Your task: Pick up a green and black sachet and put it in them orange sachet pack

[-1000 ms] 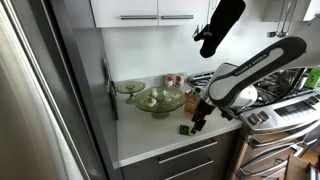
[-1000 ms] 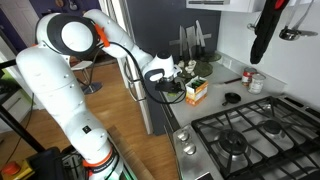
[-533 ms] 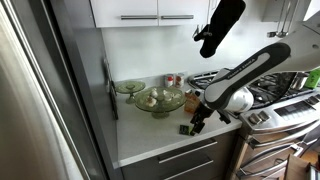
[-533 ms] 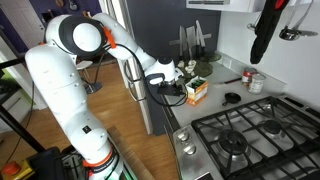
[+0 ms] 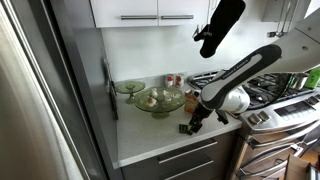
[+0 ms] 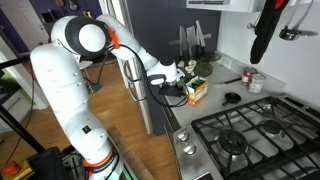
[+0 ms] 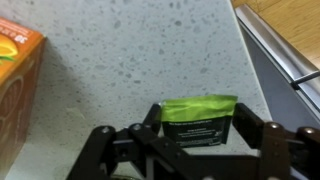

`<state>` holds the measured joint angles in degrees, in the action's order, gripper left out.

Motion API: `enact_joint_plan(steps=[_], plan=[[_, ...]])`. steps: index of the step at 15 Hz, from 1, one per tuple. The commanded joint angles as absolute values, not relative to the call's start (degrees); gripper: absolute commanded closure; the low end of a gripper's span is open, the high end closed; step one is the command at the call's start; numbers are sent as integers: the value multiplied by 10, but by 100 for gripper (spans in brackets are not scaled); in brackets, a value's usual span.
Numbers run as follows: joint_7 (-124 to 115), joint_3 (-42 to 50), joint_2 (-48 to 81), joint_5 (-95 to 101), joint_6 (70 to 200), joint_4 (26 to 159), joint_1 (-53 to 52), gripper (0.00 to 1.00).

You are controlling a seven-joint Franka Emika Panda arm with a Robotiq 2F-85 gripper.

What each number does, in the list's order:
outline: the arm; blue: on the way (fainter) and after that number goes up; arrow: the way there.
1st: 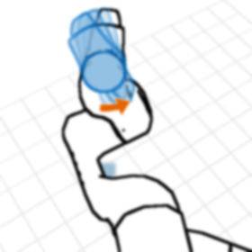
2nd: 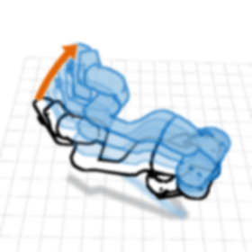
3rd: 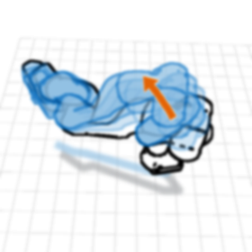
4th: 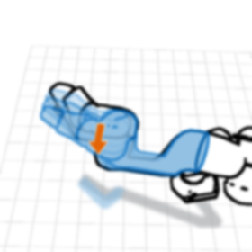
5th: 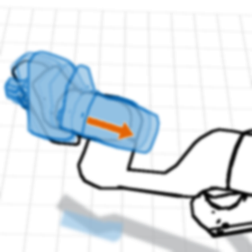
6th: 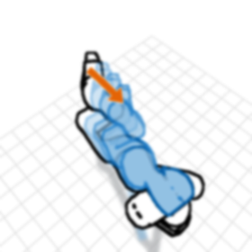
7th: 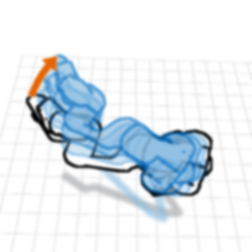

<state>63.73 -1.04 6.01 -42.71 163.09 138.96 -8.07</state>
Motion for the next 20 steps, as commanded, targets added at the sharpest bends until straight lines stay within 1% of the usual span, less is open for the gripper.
enact_joint_plan(steps=[1,5,6,7,11,14,15,17,20], plan=[[653,-14,74,-451,1638,1383,-78,56],[635,-11,64,-439,1639,1384,-79,84],[628,-8,63,-431,1640,1385,-80,94],[621,-7,61,-425,1640,1387,-81,99],[571,8,50,-357,1641,1398,-86,100],[479,31,24,-229,1618,1410,-91,100],[441,10,14,-177,1606,1412,-62,100],[378,7,-10,-98,1568,1410,-51,100],[335,0,-53,-48,1486,1402,-43,100]])
